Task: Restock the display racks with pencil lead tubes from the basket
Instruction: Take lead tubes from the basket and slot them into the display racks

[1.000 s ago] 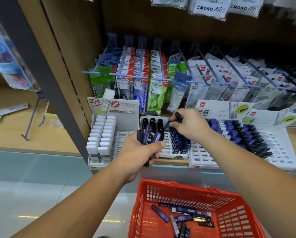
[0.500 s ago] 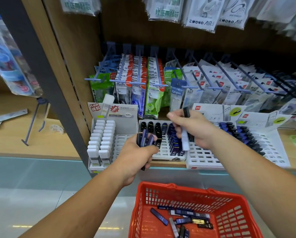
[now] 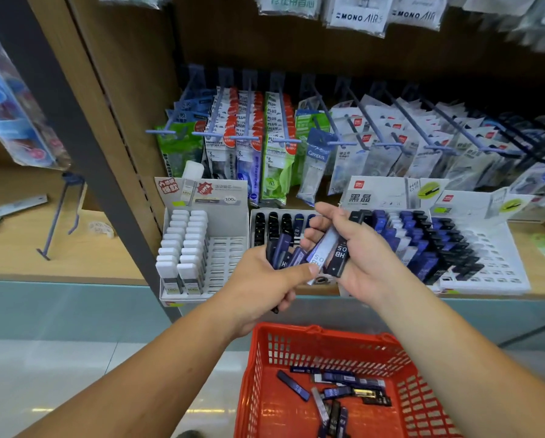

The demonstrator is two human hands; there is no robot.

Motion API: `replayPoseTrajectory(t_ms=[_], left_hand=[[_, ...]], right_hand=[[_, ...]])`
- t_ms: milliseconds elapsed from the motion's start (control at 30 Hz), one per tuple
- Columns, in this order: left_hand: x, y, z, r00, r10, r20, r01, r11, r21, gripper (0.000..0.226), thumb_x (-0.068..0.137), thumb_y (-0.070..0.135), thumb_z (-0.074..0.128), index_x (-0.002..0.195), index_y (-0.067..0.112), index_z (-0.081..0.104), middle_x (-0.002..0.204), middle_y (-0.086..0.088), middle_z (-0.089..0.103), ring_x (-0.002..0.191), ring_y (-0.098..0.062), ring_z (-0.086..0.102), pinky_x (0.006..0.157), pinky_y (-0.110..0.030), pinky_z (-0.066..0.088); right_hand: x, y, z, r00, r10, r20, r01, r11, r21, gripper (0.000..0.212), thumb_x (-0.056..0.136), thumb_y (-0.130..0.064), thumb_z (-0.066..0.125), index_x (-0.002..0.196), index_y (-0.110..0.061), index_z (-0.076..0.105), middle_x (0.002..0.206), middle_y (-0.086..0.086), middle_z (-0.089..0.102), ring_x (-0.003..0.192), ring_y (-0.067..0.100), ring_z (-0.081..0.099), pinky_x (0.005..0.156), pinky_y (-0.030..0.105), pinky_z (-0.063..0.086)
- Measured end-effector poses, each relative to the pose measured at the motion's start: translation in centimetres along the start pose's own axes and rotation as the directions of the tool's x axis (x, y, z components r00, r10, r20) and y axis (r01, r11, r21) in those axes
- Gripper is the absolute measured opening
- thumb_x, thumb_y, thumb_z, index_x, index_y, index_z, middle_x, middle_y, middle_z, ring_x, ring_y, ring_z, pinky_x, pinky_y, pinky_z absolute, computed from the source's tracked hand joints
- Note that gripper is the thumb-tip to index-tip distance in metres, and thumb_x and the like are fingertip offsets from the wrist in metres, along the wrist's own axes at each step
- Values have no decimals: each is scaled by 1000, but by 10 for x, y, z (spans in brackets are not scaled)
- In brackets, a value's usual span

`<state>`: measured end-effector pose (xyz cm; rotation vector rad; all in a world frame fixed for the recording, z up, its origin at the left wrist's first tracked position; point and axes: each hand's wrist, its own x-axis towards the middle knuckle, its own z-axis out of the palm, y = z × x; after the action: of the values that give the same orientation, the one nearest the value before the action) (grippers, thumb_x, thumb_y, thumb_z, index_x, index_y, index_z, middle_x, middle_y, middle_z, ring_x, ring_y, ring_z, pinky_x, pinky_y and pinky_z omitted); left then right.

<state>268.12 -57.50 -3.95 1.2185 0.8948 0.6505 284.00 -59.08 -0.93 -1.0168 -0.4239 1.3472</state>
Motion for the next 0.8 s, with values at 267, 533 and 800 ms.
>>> replayPoseTrajectory(t_ms=[267,533,800], left_hand=[[3,1,-7,1000,0,11,0,1000,10,16,95,13,73,110,8,70,64,-11,56,51,-21,44,49,-31,36],[5,4,-13,999,23,-49,-23,1000,11,17,94,8,71,110,2,66,90,-26,71,65,-21,61,47,-30,38],[9,6,-23,983,66,-168,-77,995,-58,10,90,9,76,99,10,73,77,-16,67,67,-30,48,48,-29,39]], right_hand=[[6,-6,-23,987,2,-160,11,997,78,28,113,-17,35,115,-6,61,72,8,68,61,21,66,60,36,60],[-3,-9,-35,990,-135,-36,111,919,-378,26,105,-31,55,112,-8,67,72,7,50,47,19,36,45,29,33],[-16,-15,-45,997,-57,54,78,786,-614,9,98,-13,69,97,-4,68,74,18,66,41,18,32,44,26,28]])
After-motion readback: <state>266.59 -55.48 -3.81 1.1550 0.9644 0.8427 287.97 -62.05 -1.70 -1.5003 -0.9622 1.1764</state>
